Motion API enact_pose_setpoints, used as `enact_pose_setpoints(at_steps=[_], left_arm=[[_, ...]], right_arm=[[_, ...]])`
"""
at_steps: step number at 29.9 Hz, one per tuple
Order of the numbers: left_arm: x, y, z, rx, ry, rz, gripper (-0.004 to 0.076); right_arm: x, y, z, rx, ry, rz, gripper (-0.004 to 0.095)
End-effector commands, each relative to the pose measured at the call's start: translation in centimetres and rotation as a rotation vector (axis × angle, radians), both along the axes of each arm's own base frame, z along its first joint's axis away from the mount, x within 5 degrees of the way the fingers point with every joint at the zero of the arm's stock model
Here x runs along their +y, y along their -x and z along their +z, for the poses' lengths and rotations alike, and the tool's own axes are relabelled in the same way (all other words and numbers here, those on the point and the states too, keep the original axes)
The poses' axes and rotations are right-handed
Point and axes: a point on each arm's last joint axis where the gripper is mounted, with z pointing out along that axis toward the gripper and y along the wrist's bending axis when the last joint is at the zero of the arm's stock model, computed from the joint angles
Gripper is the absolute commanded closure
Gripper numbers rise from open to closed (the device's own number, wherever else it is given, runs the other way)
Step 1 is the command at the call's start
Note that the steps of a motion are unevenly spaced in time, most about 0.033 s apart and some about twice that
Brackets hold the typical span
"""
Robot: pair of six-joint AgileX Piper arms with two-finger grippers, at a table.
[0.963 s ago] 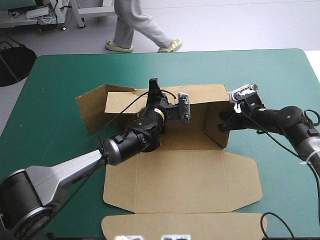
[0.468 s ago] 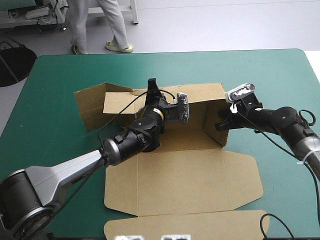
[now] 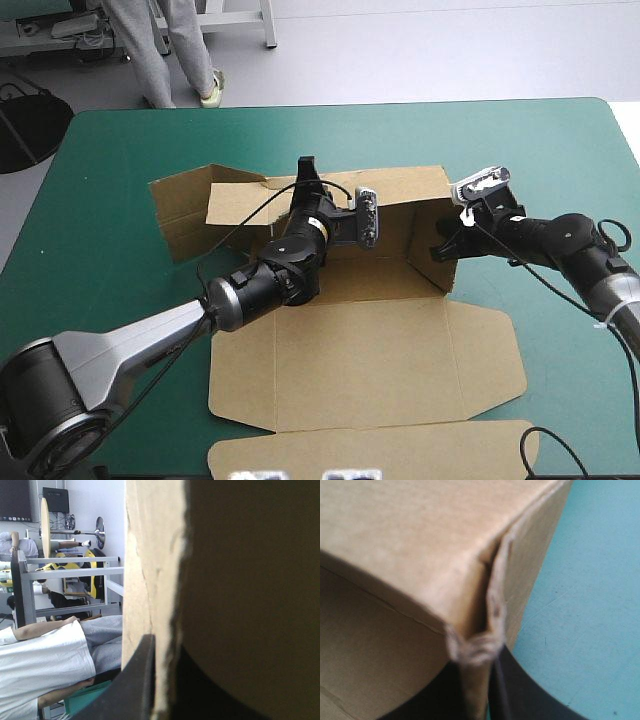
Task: Fold the box
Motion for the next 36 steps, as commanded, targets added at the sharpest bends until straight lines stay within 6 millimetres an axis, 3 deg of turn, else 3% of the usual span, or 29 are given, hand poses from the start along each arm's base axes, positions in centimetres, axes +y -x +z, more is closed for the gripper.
enact_pose_setpoints(at_steps=[1,7,9,17,26,36], left_arm=[[0.7,0.3,0.0,0.029,0.01,0.06,0.0649],[0.8,0.1,0.2,-0.013,-0.034,0.059,0.0342],[0.8,0.0,0.2,-0.011,0.01,0.084,0.0286],[1.1,0.0,1.6,-0.038,0.086,0.183,0.0283],[0.0,1.4,5.9,-0.09,0.239,0.154,0.0283],[-1.1,5.4,9.2,-0.116,0.318,0.07,0.0282]], right_arm=[[1.0,0.5,1.5,-0.015,-0.063,0.053,0.0908],[1.1,0.6,1.5,-0.009,-0.067,0.055,0.0908],[1.1,0.6,1.5,-0.004,-0.073,0.05,0.0908],[1.1,0.6,1.5,-0.002,-0.072,0.049,0.0908],[1.0,0.6,1.3,-0.001,-0.043,0.059,0.0908],[0.9,0.6,1.3,-0.005,-0.041,0.054,0.0908]])
